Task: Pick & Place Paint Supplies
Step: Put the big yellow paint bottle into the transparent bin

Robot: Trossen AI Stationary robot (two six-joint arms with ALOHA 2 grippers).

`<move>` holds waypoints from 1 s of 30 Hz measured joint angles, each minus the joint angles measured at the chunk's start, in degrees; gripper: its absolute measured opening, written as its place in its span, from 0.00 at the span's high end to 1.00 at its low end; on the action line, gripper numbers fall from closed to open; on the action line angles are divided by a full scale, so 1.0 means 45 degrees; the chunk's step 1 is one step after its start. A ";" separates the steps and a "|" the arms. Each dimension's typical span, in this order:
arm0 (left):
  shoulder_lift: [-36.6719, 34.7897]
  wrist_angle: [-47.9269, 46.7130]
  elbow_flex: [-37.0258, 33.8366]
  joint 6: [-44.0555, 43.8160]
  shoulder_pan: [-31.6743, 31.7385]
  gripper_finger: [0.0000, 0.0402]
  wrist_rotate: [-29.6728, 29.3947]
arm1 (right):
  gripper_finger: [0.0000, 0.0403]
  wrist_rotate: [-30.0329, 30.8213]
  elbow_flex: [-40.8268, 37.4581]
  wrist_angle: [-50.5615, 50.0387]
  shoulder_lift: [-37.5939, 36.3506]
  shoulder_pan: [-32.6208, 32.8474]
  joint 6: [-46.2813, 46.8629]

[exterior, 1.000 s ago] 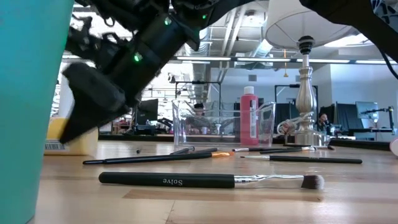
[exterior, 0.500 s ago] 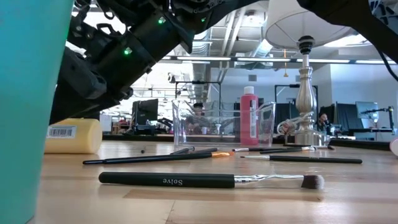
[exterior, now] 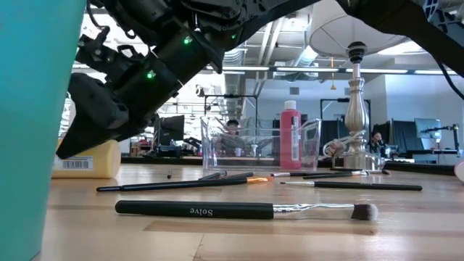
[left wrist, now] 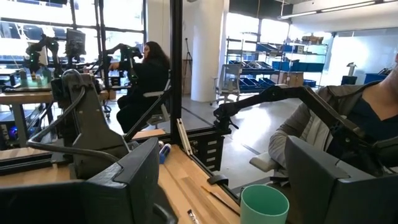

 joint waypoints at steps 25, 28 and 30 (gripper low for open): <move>0.0146 0.0064 0.0000 0.0000 0.0000 0.40 0.0004 | 0.55 -0.0685 0.0034 0.0600 0.0697 -0.0094 0.0265; 0.0143 0.0059 0.0000 0.0000 0.0000 0.40 0.0004 | 0.55 -0.0690 0.0029 0.0068 0.0499 -0.0094 0.0269; 0.0141 0.0059 0.0000 0.0000 0.0000 0.40 0.0000 | 0.55 -0.0695 -0.0002 -0.0444 0.0248 -0.0094 0.0274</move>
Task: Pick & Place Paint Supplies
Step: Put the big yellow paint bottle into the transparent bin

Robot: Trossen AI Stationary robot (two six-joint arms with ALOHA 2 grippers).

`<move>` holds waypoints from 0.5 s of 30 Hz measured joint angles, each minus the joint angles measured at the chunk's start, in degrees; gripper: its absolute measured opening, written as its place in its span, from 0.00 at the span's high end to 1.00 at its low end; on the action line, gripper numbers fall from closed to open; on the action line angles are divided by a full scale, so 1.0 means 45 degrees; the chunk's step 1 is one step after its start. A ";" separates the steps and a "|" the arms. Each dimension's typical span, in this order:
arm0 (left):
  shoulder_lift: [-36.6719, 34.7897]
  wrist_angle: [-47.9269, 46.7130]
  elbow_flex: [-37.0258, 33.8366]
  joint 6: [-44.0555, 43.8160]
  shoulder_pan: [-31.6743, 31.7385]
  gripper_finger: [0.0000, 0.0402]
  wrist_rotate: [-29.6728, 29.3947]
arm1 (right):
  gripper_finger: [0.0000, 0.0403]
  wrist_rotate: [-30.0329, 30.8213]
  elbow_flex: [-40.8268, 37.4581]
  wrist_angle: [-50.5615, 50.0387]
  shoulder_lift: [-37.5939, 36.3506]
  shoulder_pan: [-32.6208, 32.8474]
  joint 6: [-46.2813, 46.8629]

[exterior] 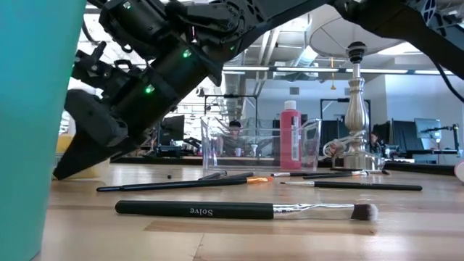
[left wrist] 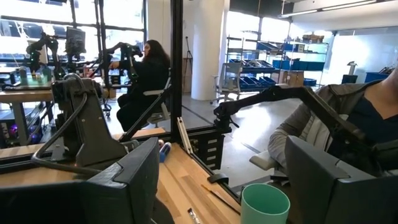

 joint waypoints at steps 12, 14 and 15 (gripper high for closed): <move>-0.0005 0.0029 0.0000 0.0000 0.0000 0.40 -0.0054 | 0.55 0.0001 -0.0013 -0.3963 -0.1689 -0.0053 -0.0112; -0.0001 0.0093 0.0000 0.0000 0.0000 0.40 -0.0054 | 0.55 0.0005 -0.0013 -0.4461 -0.1790 -0.0025 -0.0130; -0.0003 0.0100 0.0000 0.0002 0.0002 0.40 -0.0056 | 0.55 0.0001 -0.0018 -0.4729 -0.1873 -0.0007 -0.0158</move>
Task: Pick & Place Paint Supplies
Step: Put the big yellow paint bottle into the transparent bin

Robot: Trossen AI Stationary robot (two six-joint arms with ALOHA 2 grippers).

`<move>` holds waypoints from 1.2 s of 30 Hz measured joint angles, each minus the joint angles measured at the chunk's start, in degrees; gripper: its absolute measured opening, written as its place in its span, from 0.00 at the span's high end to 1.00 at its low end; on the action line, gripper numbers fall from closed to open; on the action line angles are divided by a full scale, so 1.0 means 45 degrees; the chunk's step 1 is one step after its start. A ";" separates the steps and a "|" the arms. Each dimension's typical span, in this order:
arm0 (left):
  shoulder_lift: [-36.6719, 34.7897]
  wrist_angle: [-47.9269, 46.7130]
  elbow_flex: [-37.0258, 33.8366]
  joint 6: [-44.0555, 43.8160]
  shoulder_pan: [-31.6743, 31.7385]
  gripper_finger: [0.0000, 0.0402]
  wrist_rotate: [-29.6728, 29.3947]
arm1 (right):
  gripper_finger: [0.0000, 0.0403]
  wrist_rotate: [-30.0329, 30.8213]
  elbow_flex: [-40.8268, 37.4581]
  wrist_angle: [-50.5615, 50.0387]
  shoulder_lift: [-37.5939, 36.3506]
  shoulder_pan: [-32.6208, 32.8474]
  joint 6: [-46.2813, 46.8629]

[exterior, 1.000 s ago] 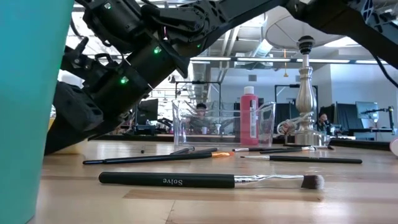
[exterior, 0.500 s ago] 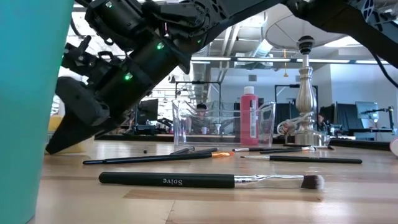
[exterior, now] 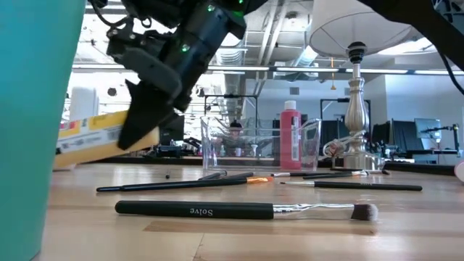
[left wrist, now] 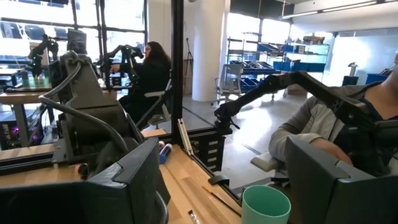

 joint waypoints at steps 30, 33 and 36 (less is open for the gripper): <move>0.0017 -0.0241 0.0000 -0.0041 0.0000 0.40 -0.0858 | 0.56 -0.1954 0.0039 -0.4818 -0.3238 -0.0780 -0.1639; 0.0017 -0.0432 0.0000 -0.0106 -0.0002 0.40 -0.0903 | 0.56 -0.1963 0.0029 -0.5012 -0.4038 -0.1096 -0.1680; 0.0017 -0.0616 0.0000 -0.0240 -0.0002 0.40 -0.0981 | 0.56 -0.1966 0.0027 -0.5478 -0.5018 -0.1411 -0.1761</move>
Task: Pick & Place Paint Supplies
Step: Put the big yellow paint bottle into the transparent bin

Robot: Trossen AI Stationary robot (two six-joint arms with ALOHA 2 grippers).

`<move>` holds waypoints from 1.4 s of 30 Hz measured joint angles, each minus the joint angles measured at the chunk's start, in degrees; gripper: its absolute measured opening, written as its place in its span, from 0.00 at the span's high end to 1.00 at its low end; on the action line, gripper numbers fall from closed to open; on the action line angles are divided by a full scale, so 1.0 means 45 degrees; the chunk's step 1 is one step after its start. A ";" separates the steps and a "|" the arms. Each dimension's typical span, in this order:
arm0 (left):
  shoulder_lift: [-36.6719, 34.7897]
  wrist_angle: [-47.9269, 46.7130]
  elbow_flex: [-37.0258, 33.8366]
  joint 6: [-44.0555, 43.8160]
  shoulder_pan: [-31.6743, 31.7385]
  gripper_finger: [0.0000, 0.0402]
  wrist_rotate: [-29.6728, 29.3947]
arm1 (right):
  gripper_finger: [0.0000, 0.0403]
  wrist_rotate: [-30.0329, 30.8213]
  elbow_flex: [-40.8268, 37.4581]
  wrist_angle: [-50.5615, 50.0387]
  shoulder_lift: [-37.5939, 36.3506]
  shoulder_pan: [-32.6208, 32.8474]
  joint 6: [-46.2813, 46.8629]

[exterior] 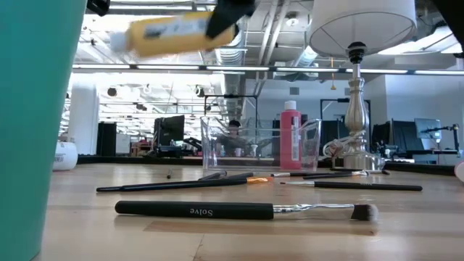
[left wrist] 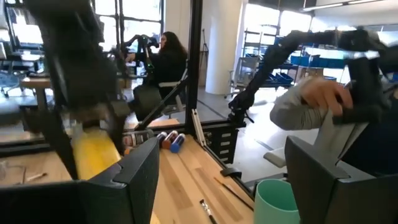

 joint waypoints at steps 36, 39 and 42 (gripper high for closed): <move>1.1023 1.7830 -0.0260 0.3866 0.2097 0.40 -0.2327 | 0.56 0.0023 0.0002 0.1563 -0.4285 -0.0209 0.0131; 1.1675 1.7846 0.0312 0.3791 0.2380 0.40 -0.2317 | 0.56 0.0024 0.0002 0.1707 -0.4290 -0.0199 0.0174; 1.1988 1.7836 0.0919 0.3764 0.2529 0.40 -0.1787 | 0.55 0.0027 0.0002 0.1700 -0.4290 -0.0199 0.0219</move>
